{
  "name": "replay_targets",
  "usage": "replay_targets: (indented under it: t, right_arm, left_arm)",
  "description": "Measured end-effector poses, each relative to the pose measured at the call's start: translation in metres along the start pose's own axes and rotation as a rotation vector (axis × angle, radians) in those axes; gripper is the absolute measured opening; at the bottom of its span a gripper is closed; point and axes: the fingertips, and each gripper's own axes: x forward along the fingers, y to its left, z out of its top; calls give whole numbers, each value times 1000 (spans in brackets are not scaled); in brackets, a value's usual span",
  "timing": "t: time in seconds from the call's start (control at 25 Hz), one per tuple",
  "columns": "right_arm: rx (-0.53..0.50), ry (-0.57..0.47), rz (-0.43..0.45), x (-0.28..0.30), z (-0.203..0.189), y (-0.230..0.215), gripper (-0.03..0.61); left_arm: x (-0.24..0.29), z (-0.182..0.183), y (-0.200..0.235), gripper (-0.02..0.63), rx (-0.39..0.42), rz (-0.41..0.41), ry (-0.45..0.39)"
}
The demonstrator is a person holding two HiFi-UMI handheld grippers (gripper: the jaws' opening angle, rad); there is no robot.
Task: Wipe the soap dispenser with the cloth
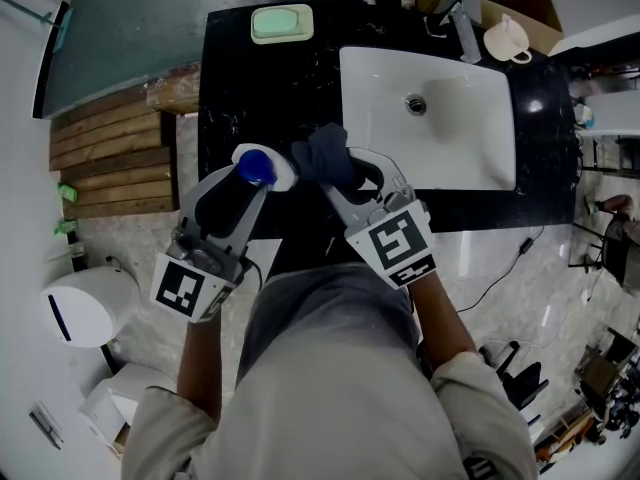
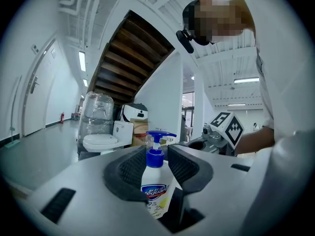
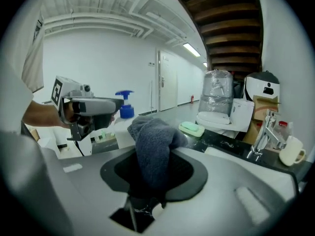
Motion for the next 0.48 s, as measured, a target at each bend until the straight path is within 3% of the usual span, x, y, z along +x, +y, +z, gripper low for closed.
replay_targets:
  t: [0.28,0.48]
  right_arm:
    - [59,-132,-10,-23,30,-8,118]
    - [63,-181,33,-39,40,-10,118]
  left_arm:
    - [-3,7,-3,125,-16,53,-31]
    - [-9,7,-9,119,-34,110,-31]
